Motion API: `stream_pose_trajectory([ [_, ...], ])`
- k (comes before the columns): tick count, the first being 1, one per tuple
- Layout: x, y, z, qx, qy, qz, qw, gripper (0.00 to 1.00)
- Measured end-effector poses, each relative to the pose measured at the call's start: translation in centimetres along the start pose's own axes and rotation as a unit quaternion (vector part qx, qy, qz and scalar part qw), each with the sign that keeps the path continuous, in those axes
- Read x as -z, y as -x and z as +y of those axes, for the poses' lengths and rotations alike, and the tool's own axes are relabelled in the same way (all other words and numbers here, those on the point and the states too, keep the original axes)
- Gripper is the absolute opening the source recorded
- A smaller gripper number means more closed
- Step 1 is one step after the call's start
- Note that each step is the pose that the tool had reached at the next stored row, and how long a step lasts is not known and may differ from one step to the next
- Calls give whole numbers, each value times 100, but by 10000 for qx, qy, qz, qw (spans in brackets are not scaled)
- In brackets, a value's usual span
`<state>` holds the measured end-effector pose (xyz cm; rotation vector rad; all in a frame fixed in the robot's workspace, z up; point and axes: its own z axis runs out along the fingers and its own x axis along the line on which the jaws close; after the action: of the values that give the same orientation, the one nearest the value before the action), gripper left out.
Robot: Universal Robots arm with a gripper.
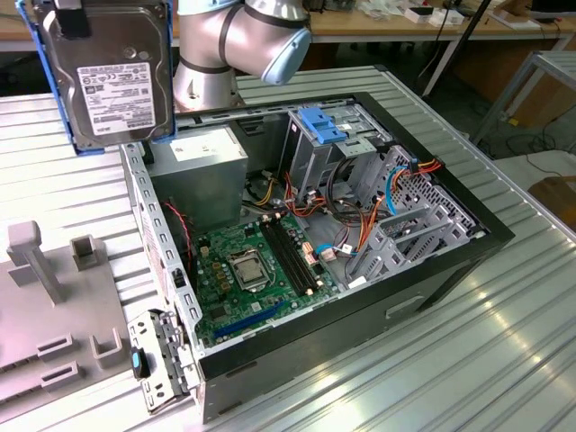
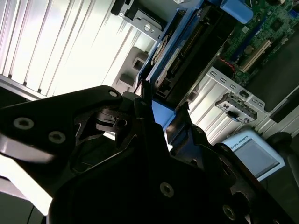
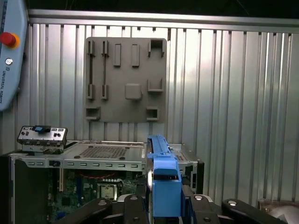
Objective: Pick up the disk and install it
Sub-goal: 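Pick up the disk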
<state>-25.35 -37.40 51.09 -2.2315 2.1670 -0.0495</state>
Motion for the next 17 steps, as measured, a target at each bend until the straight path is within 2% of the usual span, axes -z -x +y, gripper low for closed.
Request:
stream_pose_trajectory([
  [8,-16,-10,-342,-1,0,0,10000,37],
  [10,-23,-15,-509,0,0,0,10000,37],
  [13,-30,-19,-650,-8,0,1,10000,37],
  [17,-36,-21,-717,-68,0,3,10000,37],
])
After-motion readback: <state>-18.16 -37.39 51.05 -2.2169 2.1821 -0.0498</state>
